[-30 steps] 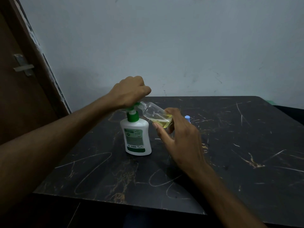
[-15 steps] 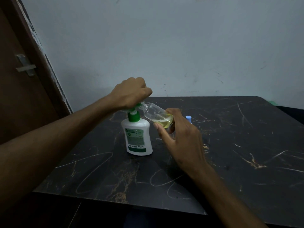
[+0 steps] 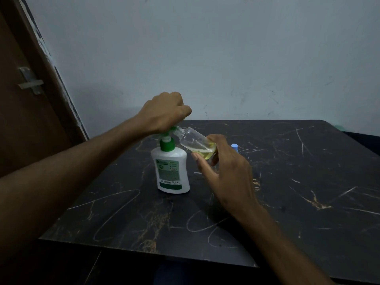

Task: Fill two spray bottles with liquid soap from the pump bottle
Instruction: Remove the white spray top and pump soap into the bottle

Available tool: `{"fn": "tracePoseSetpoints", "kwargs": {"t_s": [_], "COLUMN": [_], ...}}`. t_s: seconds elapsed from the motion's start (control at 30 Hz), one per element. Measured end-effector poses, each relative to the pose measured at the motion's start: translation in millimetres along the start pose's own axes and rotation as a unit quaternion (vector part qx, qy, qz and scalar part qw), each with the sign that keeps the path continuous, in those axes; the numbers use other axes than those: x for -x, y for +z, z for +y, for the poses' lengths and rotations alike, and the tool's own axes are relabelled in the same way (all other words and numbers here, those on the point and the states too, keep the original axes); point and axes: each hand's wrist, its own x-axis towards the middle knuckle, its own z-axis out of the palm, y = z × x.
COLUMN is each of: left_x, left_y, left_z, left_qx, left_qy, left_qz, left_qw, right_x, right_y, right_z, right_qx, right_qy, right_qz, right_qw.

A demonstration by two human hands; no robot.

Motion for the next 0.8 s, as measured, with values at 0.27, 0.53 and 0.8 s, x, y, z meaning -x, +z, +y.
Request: {"fn": "tracePoseSetpoints", "kwargs": {"t_s": [0.27,0.53,0.8], "left_x": [0.7,3.6,1.8], "left_y": [-1.4,0.5,2.7], "left_z": [-4.0,-2.3,-0.3], "left_qx": [-0.005,-0.007,-0.010], "left_qy": [0.008,-0.001,0.001], "left_qz": [0.005,0.004,-0.012], "left_qw": [1.000,1.000,1.000], "right_x": [0.6,0.5,0.7], "right_y": [0.2,-0.4,-0.9], "right_z": [0.7,0.0,0.2], "right_qx": [0.003,0.007,0.011], "right_qy": [-0.001,0.003,0.007], "right_qz": [-0.003,-0.005,-0.004], "right_qw": [1.000,1.000,1.000]}}
